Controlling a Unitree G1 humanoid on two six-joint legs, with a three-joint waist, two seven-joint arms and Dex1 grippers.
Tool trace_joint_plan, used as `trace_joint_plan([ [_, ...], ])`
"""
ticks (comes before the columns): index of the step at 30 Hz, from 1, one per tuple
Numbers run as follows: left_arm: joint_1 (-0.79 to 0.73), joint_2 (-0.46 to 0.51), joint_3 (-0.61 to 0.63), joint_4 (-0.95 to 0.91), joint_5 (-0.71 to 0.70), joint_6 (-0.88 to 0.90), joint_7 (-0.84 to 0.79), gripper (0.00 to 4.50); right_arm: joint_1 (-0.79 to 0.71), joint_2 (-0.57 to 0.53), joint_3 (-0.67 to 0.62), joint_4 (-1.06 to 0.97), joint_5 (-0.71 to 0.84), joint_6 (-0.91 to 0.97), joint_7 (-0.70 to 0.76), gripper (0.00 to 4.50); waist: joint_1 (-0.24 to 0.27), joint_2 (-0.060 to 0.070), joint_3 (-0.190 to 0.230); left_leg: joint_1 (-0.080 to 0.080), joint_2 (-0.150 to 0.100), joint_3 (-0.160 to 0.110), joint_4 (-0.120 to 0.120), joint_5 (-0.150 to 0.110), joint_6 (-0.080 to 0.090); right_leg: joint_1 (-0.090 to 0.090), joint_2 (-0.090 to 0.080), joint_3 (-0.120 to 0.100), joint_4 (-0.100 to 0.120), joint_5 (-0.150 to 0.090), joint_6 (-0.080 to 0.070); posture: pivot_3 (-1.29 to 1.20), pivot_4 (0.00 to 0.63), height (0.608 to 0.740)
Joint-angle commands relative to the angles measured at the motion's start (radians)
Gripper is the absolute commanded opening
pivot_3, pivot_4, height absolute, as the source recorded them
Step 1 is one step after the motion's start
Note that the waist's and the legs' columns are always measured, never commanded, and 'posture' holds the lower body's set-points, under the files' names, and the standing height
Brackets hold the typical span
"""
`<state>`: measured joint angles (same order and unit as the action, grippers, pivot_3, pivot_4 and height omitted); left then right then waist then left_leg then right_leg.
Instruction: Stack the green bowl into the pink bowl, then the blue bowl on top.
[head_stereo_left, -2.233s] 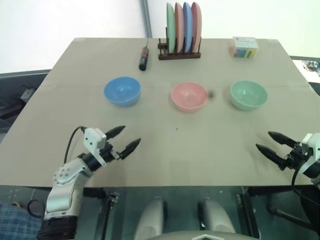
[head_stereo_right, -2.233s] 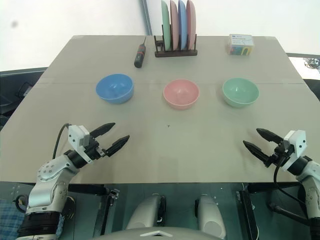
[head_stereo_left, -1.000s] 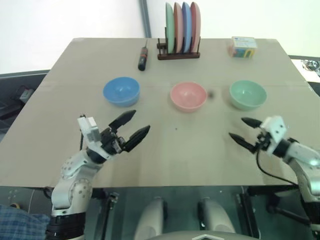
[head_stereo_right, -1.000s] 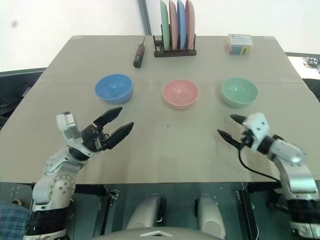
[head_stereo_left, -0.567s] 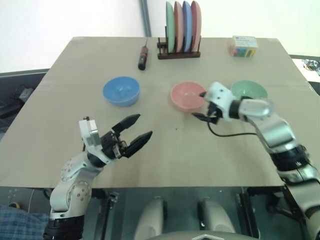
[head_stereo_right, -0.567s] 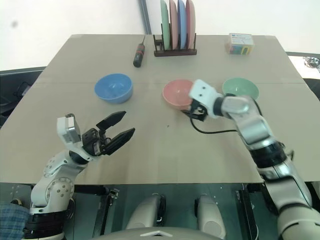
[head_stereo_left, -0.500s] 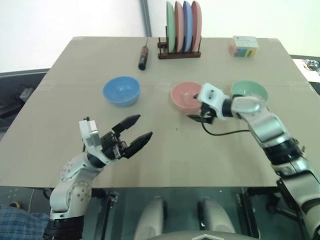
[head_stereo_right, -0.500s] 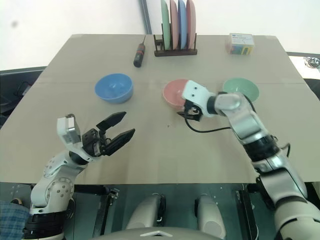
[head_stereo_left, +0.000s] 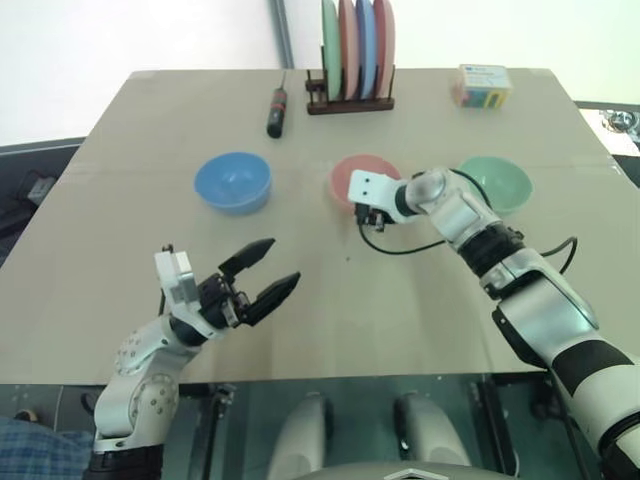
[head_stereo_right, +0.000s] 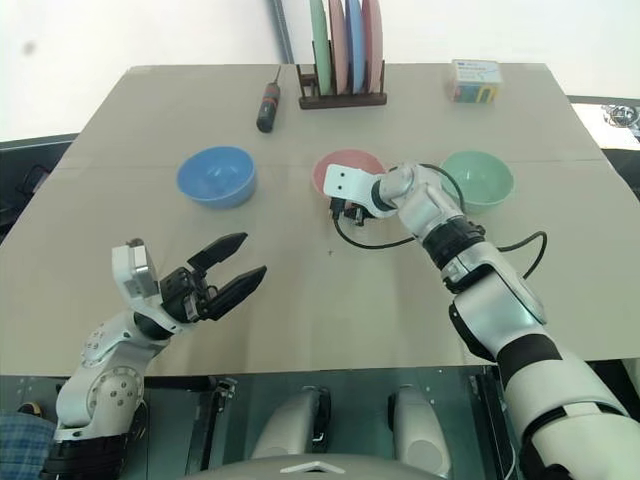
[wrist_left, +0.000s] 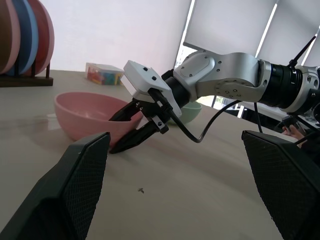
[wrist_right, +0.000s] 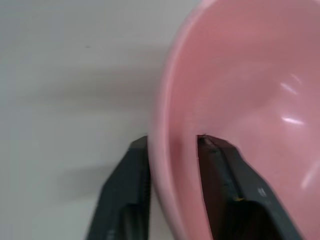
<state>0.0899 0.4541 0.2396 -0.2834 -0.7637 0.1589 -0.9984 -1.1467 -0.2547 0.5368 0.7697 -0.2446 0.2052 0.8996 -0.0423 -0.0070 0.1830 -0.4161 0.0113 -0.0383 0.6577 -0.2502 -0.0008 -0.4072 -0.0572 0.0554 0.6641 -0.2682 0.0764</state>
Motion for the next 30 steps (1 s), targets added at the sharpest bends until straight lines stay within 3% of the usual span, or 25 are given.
trace_joint_plan([
  [1, 0.006, 0.005, 0.029, -0.034, -0.005, -0.025, -0.001, 4.5, 0.013, -0.024, -0.01, -0.085, -0.017, -0.019, 0.042, 0.03, 0.0, -0.001, -0.001, 0.0, 0.0, 0.0, 0.0, 0.001, -0.001, 0.0, 0.0, 0.001, 0.0, 0.0, 0.0, 0.0, 0.15, 0.74],
  [5, -0.001, 0.007, 0.024, -0.026, -0.007, -0.022, -0.01, 4.5, 0.083, -0.106, 0.011, -0.291, -0.046, -0.026, 0.129, 0.03, 0.005, -0.001, -0.001, 0.0, 0.0, 0.001, -0.001, -0.001, 0.001, 0.0, 0.0, 0.0, 0.0, 0.0, 0.0, 0.0, 0.15, 0.74],
  [9, -0.017, 0.018, 0.014, -0.005, 0.003, -0.021, -0.028, 4.5, 0.238, -0.293, 0.052, -0.673, -0.076, -0.019, 0.3, 0.03, 0.008, -0.001, -0.001, -0.001, -0.001, 0.0, 0.0, -0.001, 0.001, 0.0, -0.001, -0.002, -0.001, 0.0, 0.0, 0.0, 0.15, 0.74],
  [14, -0.032, 0.024, 0.009, 0.013, 0.005, -0.017, -0.045, 4.5, 0.414, -0.461, 0.064, -1.023, -0.135, 0.018, 0.394, 0.03, 0.005, -0.001, -0.001, 0.0, -0.001, 0.0, -0.001, -0.001, 0.002, 0.0, -0.001, -0.001, -0.001, 0.0, 0.0, 0.0, 0.15, 0.74],
  [18, -0.05, 0.027, 0.005, 0.034, 0.007, -0.014, -0.057, 4.5, 0.486, -0.495, 0.048, -1.151, -0.164, 0.062, 0.405, 0.03, 0.001, -0.001, -0.001, 0.002, 0.0, 0.0, 0.0, -0.001, 0.002, 0.002, -0.001, -0.001, 0.0, 0.0, 0.0, 0.0, 0.15, 0.74],
  [19, -0.053, 0.027, 0.004, 0.037, 0.007, -0.014, -0.06, 4.5, 0.494, -0.495, 0.043, -1.164, -0.164, 0.068, 0.404, 0.65, 0.001, -0.001, -0.001, 0.003, 0.0, 0.0, 0.001, -0.001, 0.002, 0.004, 0.0, -0.002, 0.0, 0.0, 0.0, 0.0, 0.15, 0.74],
  [20, -0.055, 0.027, 0.004, 0.039, 0.007, -0.013, -0.062, 4.5, 0.5, -0.493, 0.039, -1.172, -0.164, 0.073, 0.406, 0.9, 0.003, -0.001, -0.001, 0.003, 0.0, 0.0, 0.003, -0.001, 0.001, 0.005, 0.001, -0.003, 0.0, 0.0, 0.0, 0.0, 0.15, 0.74],
  [21, -0.058, 0.027, 0.002, 0.042, 0.008, -0.013, -0.065, 4.5, 0.506, -0.495, 0.036, -1.178, -0.164, 0.07, 0.409, 1.53, 0.004, -0.001, -0.001, 0.003, 0.0, 0.0, 0.004, -0.001, 0.001, 0.006, 0.001, -0.003, 0.0, 0.0, 0.0, 0.0, 0.15, 0.74],
  [22, -0.061, 0.028, 0.001, 0.046, 0.008, -0.012, -0.068, 4.5, 0.509, -0.495, 0.032, -1.182, -0.164, 0.066, 0.409, 1.63, 0.005, -0.001, -0.001, 0.002, 0.001, 0.0, 0.006, -0.001, 0.001, 0.006, 0.001, -0.004, 0.0, 0.0, 0.0, 0.0, 0.15, 0.74],
  [24, -0.069, 0.029, -0.003, 0.053, 0.012, -0.012, -0.072, 4.5, 0.51, -0.494, 0.021, -1.187, -0.158, 0.064, 0.414, 2.51, 0.006, -0.001, -0.001, 0.002, 0.0, 0.0, 0.008, -0.001, 0.002, 0.006, 0.001, -0.004, 0.0, 0.0, 0.0, 0.0, 0.15, 0.74],
  [25, -0.071, 0.029, -0.004, 0.054, 0.012, -0.011, -0.075, 4.5, 0.508, -0.494, 0.012, -1.194, -0.146, 0.072, 0.421, 2.69, 0.006, -0.001, -0.001, 0.002, 0.0, -0.001, 0.009, -0.001, 0.002, 0.007, 0.001, -0.004, 0.0, 0.0, 0.0, 0.0, 0.15, 0.74],
  [27, -0.072, 0.03, -0.006, 0.055, 0.009, -0.007, -0.08, 4.5, 0.507, -0.503, -0.01, -1.214, -0.115, 0.087, 0.443, 3.51, 0.007, -0.001, -0.001, 0.002, 0.0, -0.001, 0.009, -0.001, 0.002, 0.008, 0.001, -0.005, 0.0, 0.0, 0.0, 0.0, 0.15, 0.74],
  [30, -0.074, 0.031, -0.006, 0.055, 0.008, -0.005, -0.087, 4.5, 0.501, -0.552, -0.116, -1.276, 0.026, 0.166, 0.526, 4.46, 0.009, -0.001, 0.0, 0.002, 0.001, -0.004, 0.01, -0.001, 0.002, 0.009, 0.001, -0.006, 0.0, 0.0, 0.0, 0.0, 0.15, 0.74],
])
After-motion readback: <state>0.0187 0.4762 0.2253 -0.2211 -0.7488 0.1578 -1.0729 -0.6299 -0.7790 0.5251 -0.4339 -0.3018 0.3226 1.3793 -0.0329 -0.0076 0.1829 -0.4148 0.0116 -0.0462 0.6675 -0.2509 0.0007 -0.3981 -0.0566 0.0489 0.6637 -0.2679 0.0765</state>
